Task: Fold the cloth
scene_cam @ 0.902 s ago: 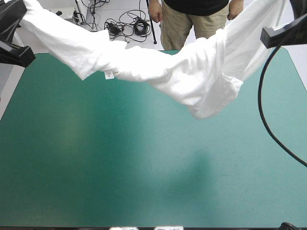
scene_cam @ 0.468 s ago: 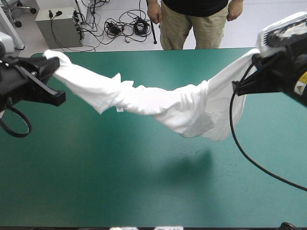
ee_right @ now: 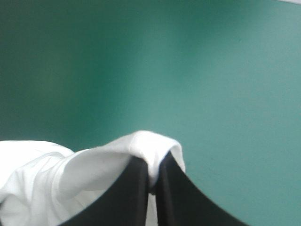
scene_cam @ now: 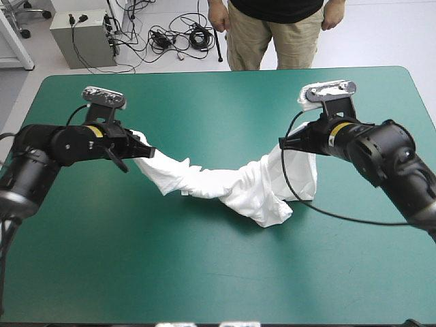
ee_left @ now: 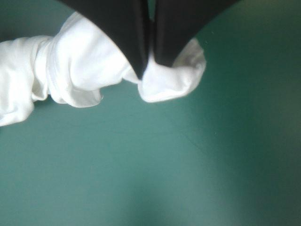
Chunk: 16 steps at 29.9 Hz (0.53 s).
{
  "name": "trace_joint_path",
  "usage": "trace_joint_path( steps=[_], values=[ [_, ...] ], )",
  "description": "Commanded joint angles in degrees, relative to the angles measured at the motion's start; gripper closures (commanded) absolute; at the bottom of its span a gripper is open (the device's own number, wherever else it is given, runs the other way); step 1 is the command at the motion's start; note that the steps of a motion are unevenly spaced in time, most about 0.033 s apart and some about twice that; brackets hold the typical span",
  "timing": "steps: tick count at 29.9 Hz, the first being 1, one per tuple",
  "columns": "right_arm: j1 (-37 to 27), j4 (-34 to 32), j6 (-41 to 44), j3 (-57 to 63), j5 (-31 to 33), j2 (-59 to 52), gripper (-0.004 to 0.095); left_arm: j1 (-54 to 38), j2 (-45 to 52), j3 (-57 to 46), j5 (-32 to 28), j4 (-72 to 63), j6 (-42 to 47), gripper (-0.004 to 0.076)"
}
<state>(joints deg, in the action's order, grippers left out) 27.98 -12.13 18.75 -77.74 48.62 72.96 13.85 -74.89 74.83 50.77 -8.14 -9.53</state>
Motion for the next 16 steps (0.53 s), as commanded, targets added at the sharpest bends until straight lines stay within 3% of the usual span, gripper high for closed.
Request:
trace_joint_path(
  steps=[1,6,16],
  values=[
    [-7.85,11.72,-7.17,-3.06,-8.98,5.10,0.0925,0.29,-4.82,1.42,-9.33,2.84,2.22,0.0733],
    [-15.38,25.58,-18.75,-7.72,-7.79,15.83,0.0925,-0.21,-13.31,1.67,-13.44,8.53,8.21,0.0733],
    [-17.11,24.31,-21.27,-17.47,-5.54,30.85,0.0925,-3.27,-22.77,1.67,-19.50,8.14,11.25,0.0733]
  ],
)
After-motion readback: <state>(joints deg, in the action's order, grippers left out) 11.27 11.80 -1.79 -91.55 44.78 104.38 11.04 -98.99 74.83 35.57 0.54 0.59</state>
